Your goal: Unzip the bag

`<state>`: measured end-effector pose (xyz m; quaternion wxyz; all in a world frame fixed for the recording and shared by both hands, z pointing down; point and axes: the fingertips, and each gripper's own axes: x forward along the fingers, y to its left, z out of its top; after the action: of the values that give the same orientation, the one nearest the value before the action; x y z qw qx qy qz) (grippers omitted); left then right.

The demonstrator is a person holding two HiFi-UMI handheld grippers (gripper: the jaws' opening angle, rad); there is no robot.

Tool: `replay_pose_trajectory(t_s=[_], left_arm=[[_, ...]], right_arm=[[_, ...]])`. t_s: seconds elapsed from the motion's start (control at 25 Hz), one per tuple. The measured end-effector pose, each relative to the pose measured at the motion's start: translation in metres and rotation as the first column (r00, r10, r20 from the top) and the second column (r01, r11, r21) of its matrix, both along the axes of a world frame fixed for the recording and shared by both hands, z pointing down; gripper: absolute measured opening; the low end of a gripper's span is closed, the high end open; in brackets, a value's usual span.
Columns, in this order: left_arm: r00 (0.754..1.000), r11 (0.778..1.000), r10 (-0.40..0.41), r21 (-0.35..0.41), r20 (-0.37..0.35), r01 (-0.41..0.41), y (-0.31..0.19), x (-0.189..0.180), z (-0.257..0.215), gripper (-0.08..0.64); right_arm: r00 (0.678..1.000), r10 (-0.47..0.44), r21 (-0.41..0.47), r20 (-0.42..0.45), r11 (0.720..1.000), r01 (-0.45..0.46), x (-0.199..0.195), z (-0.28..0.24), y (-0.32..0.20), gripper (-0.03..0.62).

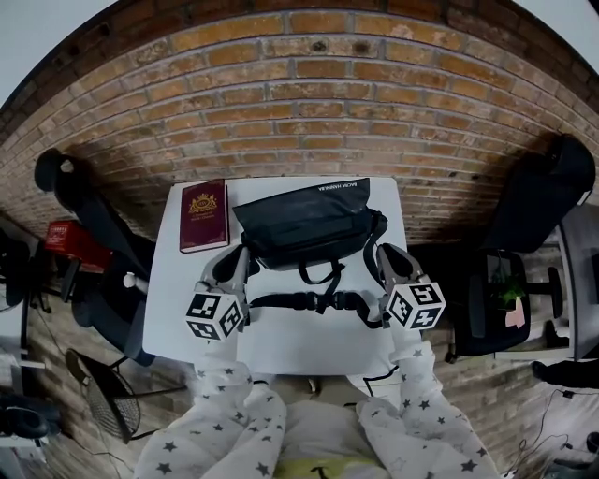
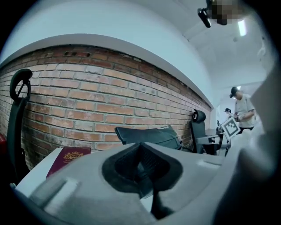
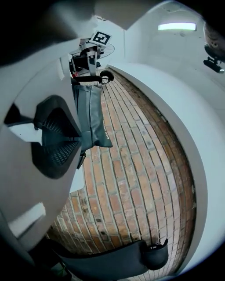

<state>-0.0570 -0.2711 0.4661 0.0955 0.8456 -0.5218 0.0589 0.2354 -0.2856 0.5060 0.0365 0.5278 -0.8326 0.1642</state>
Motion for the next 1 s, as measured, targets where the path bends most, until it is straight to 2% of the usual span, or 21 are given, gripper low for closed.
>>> replay_pose_trajectory(t_s=[0.12,0.32,0.56,1.0], left_arm=[[1.0,1.0,0.015,0.001,0.007,-0.015,0.009,0.007,-0.003,-0.002],[0.999,0.999,0.034,0.006,0.006,-0.034,0.021,0.014,-0.015,-0.002],[0.998,0.997,0.065,0.05,0.012,-0.066,0.033,0.021,-0.039,-0.002],[0.999,0.992,0.024,0.125,0.029,-0.028,0.04,0.012,-0.082,-0.002]], right_arm=[[1.0,-0.002,0.036,-0.001,0.999,0.002,-0.001,-0.016,0.007,0.007],[1.0,-0.006,0.073,0.008,0.997,0.006,-0.008,-0.039,0.019,0.009],[1.0,-0.019,0.123,0.022,0.992,0.016,-0.015,-0.068,0.031,0.008],[0.998,-0.037,0.249,0.043,0.968,0.026,-0.027,-0.137,0.042,0.008]])
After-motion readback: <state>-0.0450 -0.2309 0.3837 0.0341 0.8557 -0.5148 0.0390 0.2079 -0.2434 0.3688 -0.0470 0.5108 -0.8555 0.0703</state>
